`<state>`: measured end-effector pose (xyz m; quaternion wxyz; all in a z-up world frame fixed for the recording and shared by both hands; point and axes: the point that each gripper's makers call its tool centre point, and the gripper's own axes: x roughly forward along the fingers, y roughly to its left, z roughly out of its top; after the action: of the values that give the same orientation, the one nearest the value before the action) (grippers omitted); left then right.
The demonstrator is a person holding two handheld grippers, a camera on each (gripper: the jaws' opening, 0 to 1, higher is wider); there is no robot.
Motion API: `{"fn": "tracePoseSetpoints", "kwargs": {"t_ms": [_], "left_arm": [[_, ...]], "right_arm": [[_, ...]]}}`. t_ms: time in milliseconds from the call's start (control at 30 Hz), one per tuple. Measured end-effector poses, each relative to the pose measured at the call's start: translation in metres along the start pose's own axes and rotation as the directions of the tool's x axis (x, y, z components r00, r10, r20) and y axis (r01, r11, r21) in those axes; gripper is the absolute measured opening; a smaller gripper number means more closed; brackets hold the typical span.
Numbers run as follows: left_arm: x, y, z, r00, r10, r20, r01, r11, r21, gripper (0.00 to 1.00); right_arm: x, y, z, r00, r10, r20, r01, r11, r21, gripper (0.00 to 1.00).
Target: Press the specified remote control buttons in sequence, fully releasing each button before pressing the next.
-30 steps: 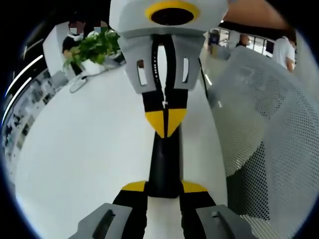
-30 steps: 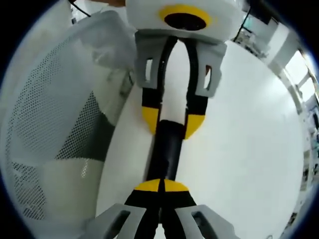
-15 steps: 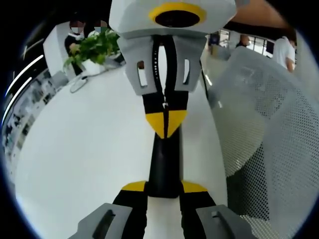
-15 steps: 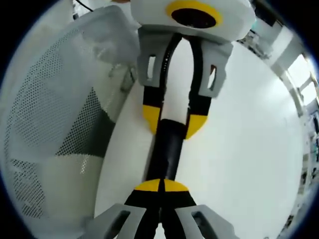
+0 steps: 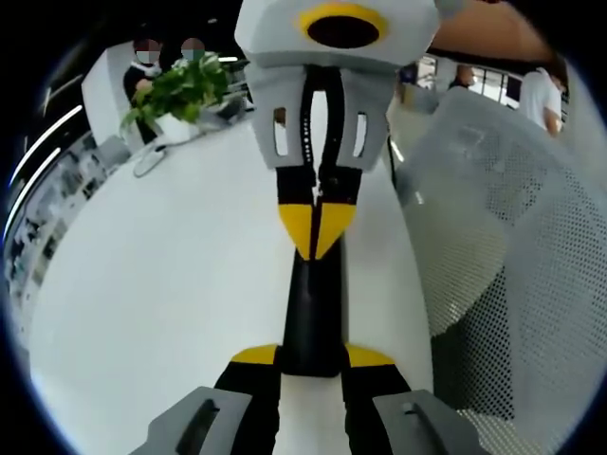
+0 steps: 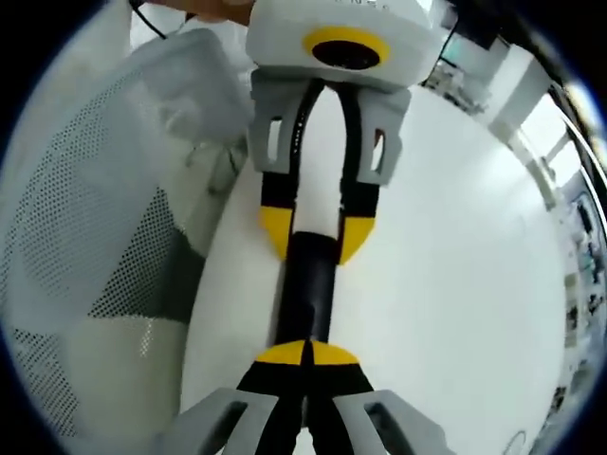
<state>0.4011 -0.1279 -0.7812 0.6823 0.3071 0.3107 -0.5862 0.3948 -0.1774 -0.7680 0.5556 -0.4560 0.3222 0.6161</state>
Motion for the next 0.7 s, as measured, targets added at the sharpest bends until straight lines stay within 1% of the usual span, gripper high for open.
{"fn": "tracePoseSetpoints", "kwargs": {"t_ms": [100,133,200,233,300,367,400,467,500,533,633,700], "left_arm": [[0.0,0.0,0.0,1.0,0.001,0.0,-0.001,1.0,0.001,0.23],[0.0,0.0,0.0,1.0,0.001,0.0,-0.001,1.0,0.001,0.23],[0.0,0.001,-0.001,1.0,0.0,0.0,0.0,1.0,0.001,0.23],[0.0,0.001,-0.001,1.0,0.0,0.0,0.0,1.0,0.0,0.23],[0.001,0.0,-0.001,1.0,-0.001,0.0,0.001,1.0,0.001,0.23],[0.001,0.0,-0.001,1.0,-0.001,0.0,0.001,1.0,0.001,0.23],[0.001,0.0,-0.001,1.0,0.0,-0.001,0.0,1.0,0.002,0.23],[0.001,0.001,-0.001,1.0,0.001,0.0,-0.001,1.0,0.002,0.23],[0.001,0.002,-0.002,1.0,0.002,0.002,-0.002,1.0,0.001,0.23],[0.001,0.001,-0.002,1.0,0.002,0.003,-0.002,1.0,0.0,0.23],[0.001,0.001,-0.002,1.0,0.002,0.005,-0.002,1.0,-0.002,0.23],[0.001,0.002,-0.002,1.0,0.002,0.005,-0.002,1.0,-0.002,0.23]], "right_arm": [[-0.003,0.005,0.004,1.0,-0.017,0.022,0.016,1.0,0.005,0.0],[-0.003,0.005,0.006,0.999,-0.037,0.031,0.037,0.999,-0.005,0.0],[-0.003,0.008,0.007,0.999,-0.044,0.032,0.044,0.999,-0.006,0.0],[-0.002,0.011,0.008,0.998,-0.046,0.032,0.047,0.999,-0.019,0.0],[-0.002,0.009,0.004,0.997,-0.079,0.003,0.079,0.996,-0.048,0.0],[-0.001,0.01,0.005,0.996,-0.092,0.004,0.092,0.995,-0.046,0.0],[-0.002,0.008,0.007,0.992,-0.125,0.01,0.125,0.991,-0.045,0.0],[-0.002,0.01,0.008,0.988,-0.157,0.013,0.157,0.986,-0.047,0.0],[-0.002,0.01,0.008,0.984,-0.177,0.016,0.177,0.982,-0.063,0.0],[-0.001,0.012,0.007,0.981,-0.194,0.005,0.193,0.977,-0.092,0.0],[0.003,0.016,0.005,0.979,-0.203,0.001,0.202,0.974,-0.104,0.0],[0.004,0.015,0.001,0.977,-0.212,-0.017,0.209,0.971,-0.112,0.0]]}}
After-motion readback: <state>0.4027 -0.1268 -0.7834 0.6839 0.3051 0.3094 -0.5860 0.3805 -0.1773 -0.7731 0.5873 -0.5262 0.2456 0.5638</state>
